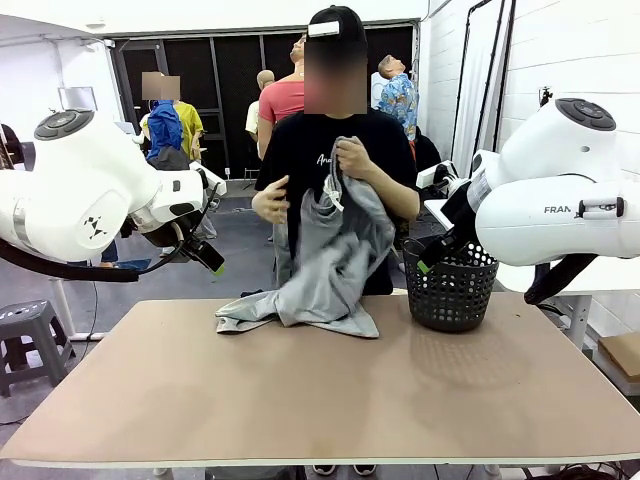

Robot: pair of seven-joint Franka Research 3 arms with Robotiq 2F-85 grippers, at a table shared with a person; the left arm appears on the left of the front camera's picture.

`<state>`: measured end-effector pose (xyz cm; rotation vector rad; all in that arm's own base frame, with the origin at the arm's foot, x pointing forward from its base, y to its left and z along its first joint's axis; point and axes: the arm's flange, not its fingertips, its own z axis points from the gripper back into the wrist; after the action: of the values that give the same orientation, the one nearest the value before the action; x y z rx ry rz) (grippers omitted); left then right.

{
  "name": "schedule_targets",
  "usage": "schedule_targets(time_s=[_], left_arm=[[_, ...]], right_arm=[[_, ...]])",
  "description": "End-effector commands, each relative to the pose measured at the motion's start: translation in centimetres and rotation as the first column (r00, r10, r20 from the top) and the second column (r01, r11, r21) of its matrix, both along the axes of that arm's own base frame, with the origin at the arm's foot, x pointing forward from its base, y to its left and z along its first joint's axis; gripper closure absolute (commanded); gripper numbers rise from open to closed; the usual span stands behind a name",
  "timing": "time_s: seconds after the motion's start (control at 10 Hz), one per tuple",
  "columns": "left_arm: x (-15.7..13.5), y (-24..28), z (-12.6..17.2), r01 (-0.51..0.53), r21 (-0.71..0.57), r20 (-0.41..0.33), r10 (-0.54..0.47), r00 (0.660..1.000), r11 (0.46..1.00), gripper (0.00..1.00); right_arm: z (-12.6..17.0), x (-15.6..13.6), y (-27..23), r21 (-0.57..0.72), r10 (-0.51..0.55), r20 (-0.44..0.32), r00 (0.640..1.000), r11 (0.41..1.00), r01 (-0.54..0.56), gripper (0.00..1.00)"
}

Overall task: Fold the training pants.
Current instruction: Grab both ends of the Training pants handed by a person.

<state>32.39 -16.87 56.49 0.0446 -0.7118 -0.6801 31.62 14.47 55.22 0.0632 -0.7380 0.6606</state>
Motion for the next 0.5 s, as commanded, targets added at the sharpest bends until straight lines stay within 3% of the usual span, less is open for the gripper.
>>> schedule_targets(time_s=[0.0,0.4], left_arm=[[0.0,-0.05,-0.02,0.001,0.004,-0.005,-0.001,1.0,1.0,0.0],[0.0,-0.05,-0.02,0.001,0.004,-0.005,-0.001,1.0,1.0,0.0]], right_arm=[[-0.01,-0.16,-0.05,-0.005,0.002,-0.008,1.0,1.0,-0.002,0.0],[-0.01,-0.16,-0.05,-0.005,0.002,-0.008,1.0,1.0,-0.002,0.0]])
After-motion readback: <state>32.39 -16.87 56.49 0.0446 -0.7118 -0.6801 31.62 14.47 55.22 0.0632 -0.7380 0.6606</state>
